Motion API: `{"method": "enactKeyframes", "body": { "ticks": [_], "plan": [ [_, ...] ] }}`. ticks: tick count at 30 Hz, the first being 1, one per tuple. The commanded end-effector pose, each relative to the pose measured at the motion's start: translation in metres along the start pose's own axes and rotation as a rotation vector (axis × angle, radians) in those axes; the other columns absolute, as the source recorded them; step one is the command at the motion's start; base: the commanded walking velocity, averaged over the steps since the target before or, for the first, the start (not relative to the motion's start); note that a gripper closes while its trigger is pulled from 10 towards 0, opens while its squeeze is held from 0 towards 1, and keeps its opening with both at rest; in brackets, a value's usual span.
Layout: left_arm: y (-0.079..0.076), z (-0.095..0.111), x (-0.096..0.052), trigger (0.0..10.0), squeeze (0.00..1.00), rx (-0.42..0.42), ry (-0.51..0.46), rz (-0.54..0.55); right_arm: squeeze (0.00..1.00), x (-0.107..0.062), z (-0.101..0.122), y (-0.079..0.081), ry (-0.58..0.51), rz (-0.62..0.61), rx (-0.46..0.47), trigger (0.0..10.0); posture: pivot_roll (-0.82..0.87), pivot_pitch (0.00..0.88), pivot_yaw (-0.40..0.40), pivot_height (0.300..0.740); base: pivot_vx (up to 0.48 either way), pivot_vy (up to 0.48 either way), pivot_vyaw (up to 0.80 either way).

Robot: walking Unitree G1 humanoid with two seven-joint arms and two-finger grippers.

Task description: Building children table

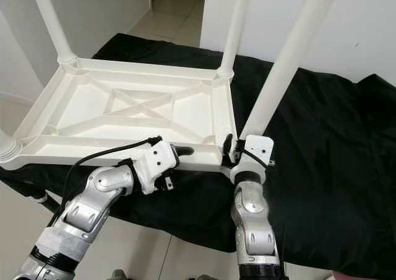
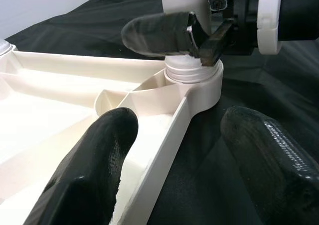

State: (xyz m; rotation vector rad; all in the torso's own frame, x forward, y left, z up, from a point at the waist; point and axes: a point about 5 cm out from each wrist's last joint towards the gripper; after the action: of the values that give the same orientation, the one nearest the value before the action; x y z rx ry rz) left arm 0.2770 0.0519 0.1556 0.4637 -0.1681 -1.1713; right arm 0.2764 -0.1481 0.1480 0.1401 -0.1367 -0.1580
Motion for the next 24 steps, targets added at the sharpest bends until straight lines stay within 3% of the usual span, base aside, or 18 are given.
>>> {"method": "enactKeyframes", "body": {
  "ticks": [1, 6, 7, 10, 11, 13, 17, 24],
  "plan": [
    [0.008, -0.002, -0.001, 10.0, 0.00, 0.010, 0.018, 0.146, 1.00, 0.000, 0.000, -0.003, -0.011, 0.011, 0.007, 10.0, 0.00, 0.066, -0.064, 0.740, 0.000, 0.000, 0.00],
    [0.007, -0.002, -0.002, 10.0, 0.00, 0.011, 0.012, 0.137, 1.00, -0.002, 0.001, -0.014, -0.018, 0.077, 0.006, 10.0, 0.00, 0.064, -0.060, 0.740, 0.000, 0.000, 0.00],
    [0.005, -0.003, -0.003, 10.0, 0.00, -0.004, 0.008, 0.112, 0.21, -0.003, 0.003, -0.019, -0.026, 0.127, 0.014, 10.0, 0.00, 0.062, -0.056, 0.740, 0.000, 0.000, 0.00],
    [0.004, -0.003, -0.004, 10.0, 0.00, -0.015, 0.006, 0.095, 0.21, -0.004, 0.004, -0.022, -0.033, 0.161, 0.019, 10.0, 0.00, 0.062, -0.056, 0.740, 0.000, 0.000, 0.00],
    [0.002, -0.003, -0.005, 10.0, 0.00, -0.025, 0.002, 0.070, 0.00, -0.006, 0.006, -0.026, -0.042, 0.218, 0.015, 10.0, 0.00, 0.062, -0.053, 0.740, 0.000, 0.000, 0.00],
    [-0.001, -0.004, -0.006, 10.0, 0.00, -0.032, 0.000, 0.036, 0.00, -0.007, 0.009, -0.034, -0.055, 0.322, -0.008, 10.0, -0.01, 0.063, -0.048, 0.740, 0.000, 0.000, 0.00],
    [-0.004, -0.004, -0.006, 10.0, 0.00, -0.034, -0.001, 0.020, 0.00, -0.006, 0.011, -0.040, -0.063, 0.406, -0.027, 10.0, -0.01, 0.062, -0.048, 0.740, 0.000, 0.000, 0.00],
    [-0.009, -0.005, -0.004, 10.0, 0.00, -0.023, 0.001, -0.003, 0.00, 0.002, 0.007, -0.043, 0.007, 0.624, -0.093, 10.0, -0.01, 0.056, -0.045, 0.740, 0.000, 0.000, 0.00]
  ]
}}
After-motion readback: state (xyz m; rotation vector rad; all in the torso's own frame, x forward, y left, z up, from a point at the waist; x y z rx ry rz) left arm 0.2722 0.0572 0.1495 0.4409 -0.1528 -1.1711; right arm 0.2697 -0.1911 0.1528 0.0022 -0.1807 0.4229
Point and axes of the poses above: a point about 5 cm out from each wrist's last joint towards the gripper, its own x axis pointing out of the wrist towards the gripper, its own z axis along the axis of the wrist's last joint, y = z × x, and after that the axes turned 4 degrees about x, right-handed
